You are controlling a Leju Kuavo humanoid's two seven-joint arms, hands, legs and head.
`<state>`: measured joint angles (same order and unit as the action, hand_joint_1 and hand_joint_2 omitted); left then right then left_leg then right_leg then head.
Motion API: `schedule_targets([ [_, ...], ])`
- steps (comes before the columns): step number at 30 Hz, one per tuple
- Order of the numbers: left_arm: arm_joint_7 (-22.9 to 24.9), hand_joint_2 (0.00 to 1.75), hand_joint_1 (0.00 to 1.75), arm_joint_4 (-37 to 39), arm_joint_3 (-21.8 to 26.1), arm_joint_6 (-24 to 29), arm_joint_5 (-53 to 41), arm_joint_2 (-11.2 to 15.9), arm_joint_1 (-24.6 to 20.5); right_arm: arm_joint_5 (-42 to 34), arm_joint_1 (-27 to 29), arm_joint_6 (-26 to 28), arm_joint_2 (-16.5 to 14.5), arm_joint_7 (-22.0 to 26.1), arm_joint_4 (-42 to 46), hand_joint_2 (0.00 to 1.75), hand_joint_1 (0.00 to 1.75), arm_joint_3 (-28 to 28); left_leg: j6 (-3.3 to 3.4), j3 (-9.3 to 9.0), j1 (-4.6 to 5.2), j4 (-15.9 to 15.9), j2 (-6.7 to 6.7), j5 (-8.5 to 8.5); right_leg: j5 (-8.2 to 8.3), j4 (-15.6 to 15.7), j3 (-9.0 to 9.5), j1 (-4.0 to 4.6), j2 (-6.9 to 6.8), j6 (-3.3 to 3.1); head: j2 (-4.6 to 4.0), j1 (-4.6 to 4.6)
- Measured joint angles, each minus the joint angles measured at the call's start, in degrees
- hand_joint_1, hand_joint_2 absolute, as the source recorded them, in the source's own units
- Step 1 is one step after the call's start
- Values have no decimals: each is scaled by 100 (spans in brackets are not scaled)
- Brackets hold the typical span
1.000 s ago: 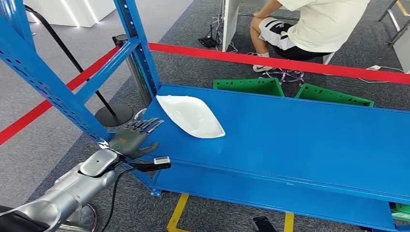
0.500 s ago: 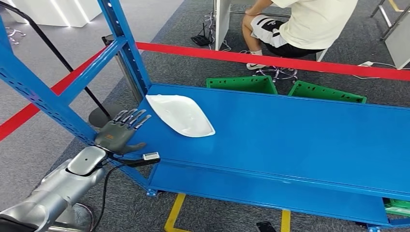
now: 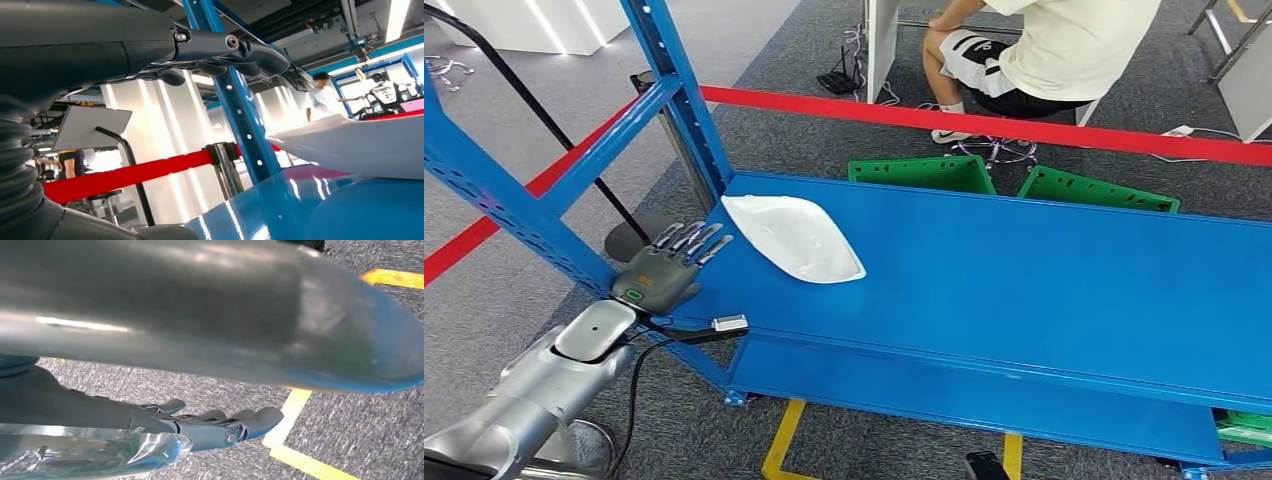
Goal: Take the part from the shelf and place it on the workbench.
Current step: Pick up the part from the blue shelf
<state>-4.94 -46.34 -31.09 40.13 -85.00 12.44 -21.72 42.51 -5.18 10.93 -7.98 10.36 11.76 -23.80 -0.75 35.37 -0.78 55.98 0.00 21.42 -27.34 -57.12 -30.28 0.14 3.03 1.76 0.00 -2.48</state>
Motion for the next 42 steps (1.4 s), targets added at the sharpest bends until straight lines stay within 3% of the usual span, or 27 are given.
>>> schedule_targets([
  [13,-59,175,0,-160,19,0,-12,35,63,23,-7,-7,3,-32,0,0,0,-22,-4,4,-3,0,2,2,0,0,-8,1,2,0,0,0],
  [25,207,175,0,-86,-158,0,-35,-23,-27,154,25,-27,3,-145,0,0,0,-22,-11,5,-6,0,-3,1,-1,0,-7,2,-11,-1,0,-2],
  [32,329,175,0,345,-573,0,-32,-460,-399,238,-73,-87,1,-235,0,0,0,-20,-11,6,17,1,-50,0,-12,2,22,-18,-72,3,0,2],
  [42,-114,175,0,807,-1278,0,-14,-1362,-591,380,-163,-201,-41,-371,0,0,0,22,8,6,52,2,-89,-4,-17,18,46,-55,-113,31,0,1],
])
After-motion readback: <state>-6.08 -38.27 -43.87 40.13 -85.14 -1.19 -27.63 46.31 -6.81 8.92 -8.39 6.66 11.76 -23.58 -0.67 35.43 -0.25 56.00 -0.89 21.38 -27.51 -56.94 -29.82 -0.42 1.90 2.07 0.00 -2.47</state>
